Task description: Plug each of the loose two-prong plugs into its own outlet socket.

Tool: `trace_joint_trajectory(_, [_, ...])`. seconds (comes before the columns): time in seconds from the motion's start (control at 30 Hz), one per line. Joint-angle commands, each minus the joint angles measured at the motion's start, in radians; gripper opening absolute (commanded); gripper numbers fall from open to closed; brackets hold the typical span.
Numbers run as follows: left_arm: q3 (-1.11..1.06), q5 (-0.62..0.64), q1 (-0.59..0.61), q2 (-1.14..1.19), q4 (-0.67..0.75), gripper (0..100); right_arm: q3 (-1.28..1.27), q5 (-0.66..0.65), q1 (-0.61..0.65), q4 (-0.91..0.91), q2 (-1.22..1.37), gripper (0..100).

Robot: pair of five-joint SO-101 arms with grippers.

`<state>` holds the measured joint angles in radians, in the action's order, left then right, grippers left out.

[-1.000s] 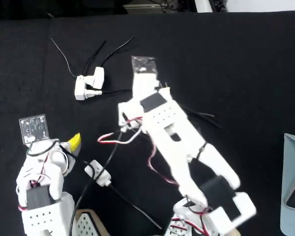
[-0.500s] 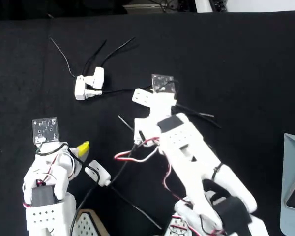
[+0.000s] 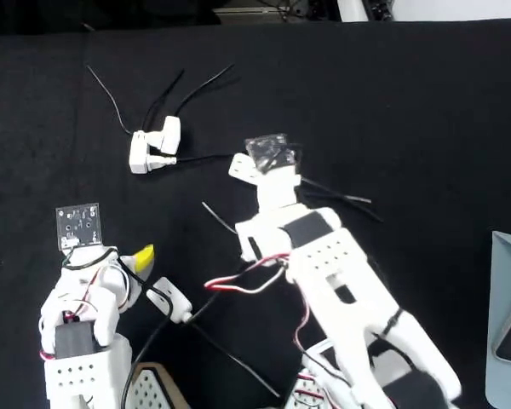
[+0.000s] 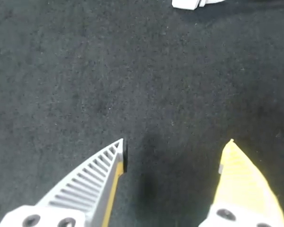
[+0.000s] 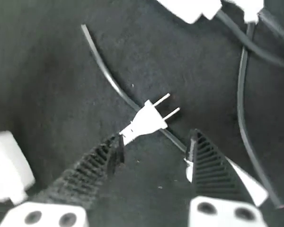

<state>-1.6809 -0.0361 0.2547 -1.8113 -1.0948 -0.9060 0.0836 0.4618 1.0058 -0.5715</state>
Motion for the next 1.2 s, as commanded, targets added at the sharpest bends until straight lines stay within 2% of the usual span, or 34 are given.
trace_joint_trajectory(0.0, [-0.019,0.006,-0.012,-0.002,-0.011,32,0.001,-0.259,-0.017,0.044,-0.07,20.9])
trace_joint_trajectory(0.1, [-0.019,0.006,-0.01,-0.002,-0.011,32,-0.001,-0.503,-0.017,0.075,-0.077,21.1])
trace_joint_trajectory(0.2, [-0.019,0.006,-0.01,-0.002,-0.011,32,-0.022,-0.694,-0.015,0.075,-0.077,21.2])
trace_joint_trajectory(0.33, [-0.019,0.006,-0.01,-0.002,-0.011,32,-0.104,-0.881,-0.012,0.028,-0.077,21.3])
trace_joint_trajectory(0.43, [-0.019,0.006,-0.01,-0.002,-0.011,32,-0.177,-0.974,-0.012,-0.057,-0.077,21.3])
trace_joint_trajectory(0.6, [-0.019,0.006,-0.01,-0.002,-0.011,32,-0.24,-1.0,0.005,-0.172,-0.077,21.3])
trace_joint_trajectory(0.9, [-0.019,0.006,-0.008,-0.002,-0.011,32,-0.277,-1.0,0.104,-0.176,-0.07,20.9])
trace_joint_trajectory(1.17, [-0.019,0.006,-0.008,-0.002,-0.011,32,-0.226,-1.0,0.103,-0.293,0.14,20.9])
